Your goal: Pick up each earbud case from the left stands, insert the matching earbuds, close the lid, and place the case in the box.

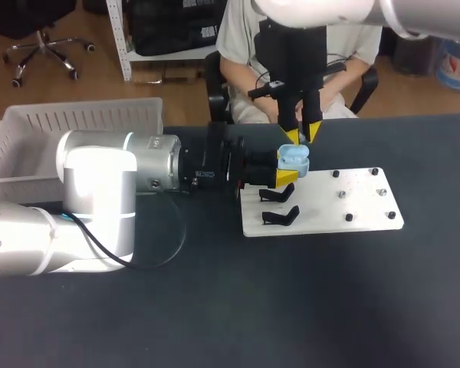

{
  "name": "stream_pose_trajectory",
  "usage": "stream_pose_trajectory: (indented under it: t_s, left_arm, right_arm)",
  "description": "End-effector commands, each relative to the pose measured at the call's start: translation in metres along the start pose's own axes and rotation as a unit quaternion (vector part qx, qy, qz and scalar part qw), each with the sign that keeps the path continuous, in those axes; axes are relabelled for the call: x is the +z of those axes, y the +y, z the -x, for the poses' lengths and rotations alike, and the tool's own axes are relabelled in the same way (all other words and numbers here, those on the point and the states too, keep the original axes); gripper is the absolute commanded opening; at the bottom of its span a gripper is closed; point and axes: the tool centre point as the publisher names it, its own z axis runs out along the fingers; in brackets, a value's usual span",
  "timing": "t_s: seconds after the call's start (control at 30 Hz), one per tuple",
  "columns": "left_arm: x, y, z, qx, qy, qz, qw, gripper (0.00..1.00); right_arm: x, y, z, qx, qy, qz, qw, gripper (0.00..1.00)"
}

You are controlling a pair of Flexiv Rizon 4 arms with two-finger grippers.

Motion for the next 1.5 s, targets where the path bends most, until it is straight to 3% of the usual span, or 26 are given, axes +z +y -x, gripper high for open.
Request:
stream_pose_trajectory:
  t_s: [0.03, 1.23, 1.5]
  left_arm:
    - [0.000, 0.000, -0.001, 0.001, -0.001, 0.000, 1.000, 0.00]
    - [0.006, -0.003, -0.004, 0.000, -0.009, 0.008, 1.000, 0.00]
    - [0.006, -0.003, -0.004, 0.000, -0.009, 0.008, 1.000, 0.00]
  right_arm:
    - [0.003, 0.001, 0.003, -0.002, 0.004, 0.004, 1.000, 0.00]
    - [0.019, 0.009, 0.018, -0.032, 0.029, 0.014, 0.999, 0.00]
    - [0.022, 0.010, 0.016, -0.039, 0.018, 0.016, 0.999, 0.00]
